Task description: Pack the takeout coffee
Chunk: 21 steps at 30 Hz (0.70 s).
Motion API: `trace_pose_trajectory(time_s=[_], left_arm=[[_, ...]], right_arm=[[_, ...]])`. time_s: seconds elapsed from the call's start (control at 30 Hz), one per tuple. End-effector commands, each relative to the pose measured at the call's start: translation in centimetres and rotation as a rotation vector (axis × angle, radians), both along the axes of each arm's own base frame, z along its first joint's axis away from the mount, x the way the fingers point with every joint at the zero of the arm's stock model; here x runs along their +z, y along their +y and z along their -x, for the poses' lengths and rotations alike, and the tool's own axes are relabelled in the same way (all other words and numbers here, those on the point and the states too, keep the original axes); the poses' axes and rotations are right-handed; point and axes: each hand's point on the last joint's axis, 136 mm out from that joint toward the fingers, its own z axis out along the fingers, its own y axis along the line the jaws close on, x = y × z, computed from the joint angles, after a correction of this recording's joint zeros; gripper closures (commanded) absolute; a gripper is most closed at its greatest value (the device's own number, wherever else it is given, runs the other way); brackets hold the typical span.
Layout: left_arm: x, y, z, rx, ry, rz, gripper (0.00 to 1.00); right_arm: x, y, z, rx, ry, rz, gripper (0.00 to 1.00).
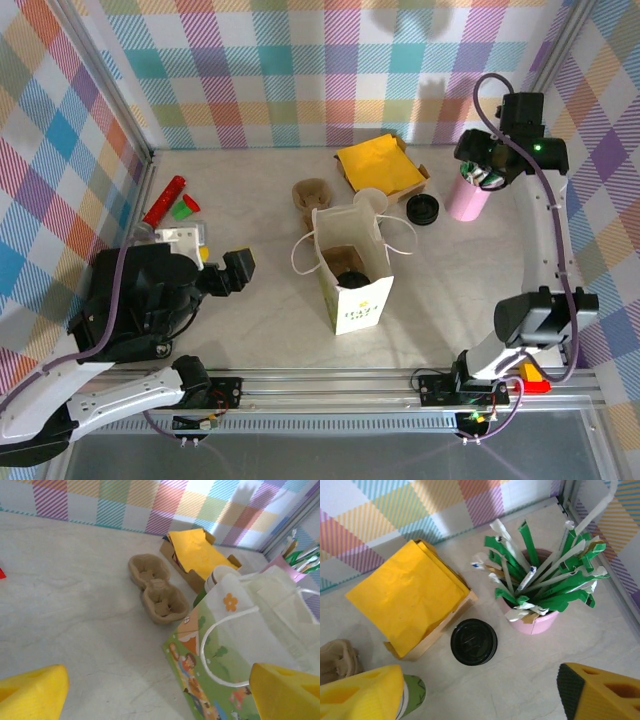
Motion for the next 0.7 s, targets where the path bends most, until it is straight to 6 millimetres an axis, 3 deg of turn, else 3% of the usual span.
trace_pose_trajectory(time_s=[0.0, 0.23, 0.47, 0.67], left_arm=[[-1.4, 0.4, 0.0, -0.004, 0.012, -0.067, 0.07], [-1.7, -0.6, -0.6, -0.035, -0.009, -0.104, 0.07], [-1.0, -0.8, -0.8, -0.046, -0.036, -0.115, 0.08], [-1.5, -0.9, -0.6, -0.056, -0.026, -0.110, 0.08]], right_arm=[[-0.6, -0.6, -1.8, 0.024, -0.010, -0.024, 0.26], [-3.3, -1.3, -3.5, 0.062, 0.060, -0.007, 0.35], [-5.0, -1.4, -4.5, 0.081, 0.088, 0.000, 0.47], [-6.0, -2.0, -5.0, 0.070, 0.110, 0.036, 0.52]])
